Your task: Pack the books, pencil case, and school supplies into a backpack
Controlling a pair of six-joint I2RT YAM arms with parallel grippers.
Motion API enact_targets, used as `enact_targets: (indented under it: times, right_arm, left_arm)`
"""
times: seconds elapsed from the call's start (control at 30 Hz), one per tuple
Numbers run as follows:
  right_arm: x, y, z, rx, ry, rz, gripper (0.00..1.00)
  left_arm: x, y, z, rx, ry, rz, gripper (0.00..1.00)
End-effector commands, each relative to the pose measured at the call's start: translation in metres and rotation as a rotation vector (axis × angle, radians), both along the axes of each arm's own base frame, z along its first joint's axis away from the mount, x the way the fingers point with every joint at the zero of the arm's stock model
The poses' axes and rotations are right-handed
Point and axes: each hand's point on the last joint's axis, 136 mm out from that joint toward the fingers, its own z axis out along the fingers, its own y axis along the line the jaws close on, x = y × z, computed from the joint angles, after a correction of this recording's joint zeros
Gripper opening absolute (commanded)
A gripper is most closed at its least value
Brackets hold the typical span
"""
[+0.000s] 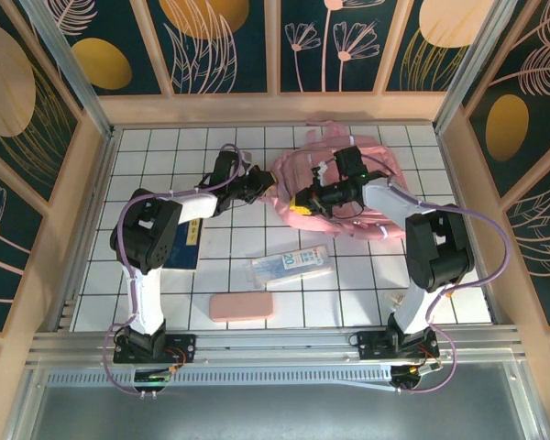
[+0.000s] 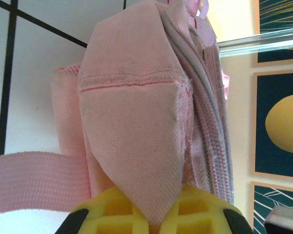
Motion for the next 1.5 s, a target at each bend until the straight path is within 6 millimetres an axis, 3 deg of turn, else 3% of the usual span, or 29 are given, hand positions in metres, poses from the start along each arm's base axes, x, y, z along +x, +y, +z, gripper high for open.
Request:
enact_targets:
  times: [0.0, 0.2, 0.37, 0.5, 0.67, 0.83, 1.03, 1.13, 1.2, 1.3, 1.47]
  right_arm:
    - [-0.006, 0.038, 0.031, 0.105, -0.02, 0.075, 0.0]
    - [0.0, 0.063, 0.015, 0.091, 0.106, -0.001, 0.03]
    - [0.025, 0.073, 0.005, 0.097, 0.146, -0.1, 0.04]
    - [0.036, 0.08, 0.002, 0.107, 0.156, -0.128, 0.14]
    - [0.033, 0.062, -0.018, -0.04, 0.068, -0.147, 0.27]
    - [0.014, 0.035, -0.031, -0.235, -0.065, -0.102, 0.36]
    - [-0.016, 0.02, -0.032, -0.286, -0.146, 0.02, 0.42]
    - [-0.016, 0.008, -0.028, -0.42, -0.276, 0.087, 0.43]
    - [-0.008, -0.008, -0.028, -0.547, -0.376, 0.113, 0.42]
    - [-0.007, -0.016, -0.029, -0.641, -0.541, 0.191, 0.43]
    - [-0.027, -0.006, -0.042, -0.658, -0.855, 0.434, 0.43]
  left_arm:
    - [-0.005, -0.008, 0.016, -0.052, -0.037, -0.037, 0.0]
    - [-0.01, -0.017, 0.023, -0.152, -0.021, -0.033, 0.0]
    - [-0.02, -0.024, 0.027, -0.159, -0.025, -0.051, 0.0]
    - [-0.024, -0.016, 0.021, -0.119, -0.019, -0.056, 0.0]
    - [-0.027, 0.006, 0.005, -0.03, -0.019, -0.048, 0.0]
    - [-0.031, 0.028, -0.009, 0.076, -0.027, -0.054, 0.0]
    - [-0.034, 0.033, -0.015, 0.132, -0.018, -0.077, 0.0]
    - [-0.037, 0.034, -0.018, 0.139, -0.011, -0.089, 0.01]
    - [-0.037, 0.039, -0.019, 0.174, -0.012, -0.086, 0.21]
    - [-0.039, 0.045, -0.015, 0.217, -0.029, -0.101, 0.38]
    - [-0.051, 0.057, -0.003, 0.329, -0.064, -0.164, 0.44]
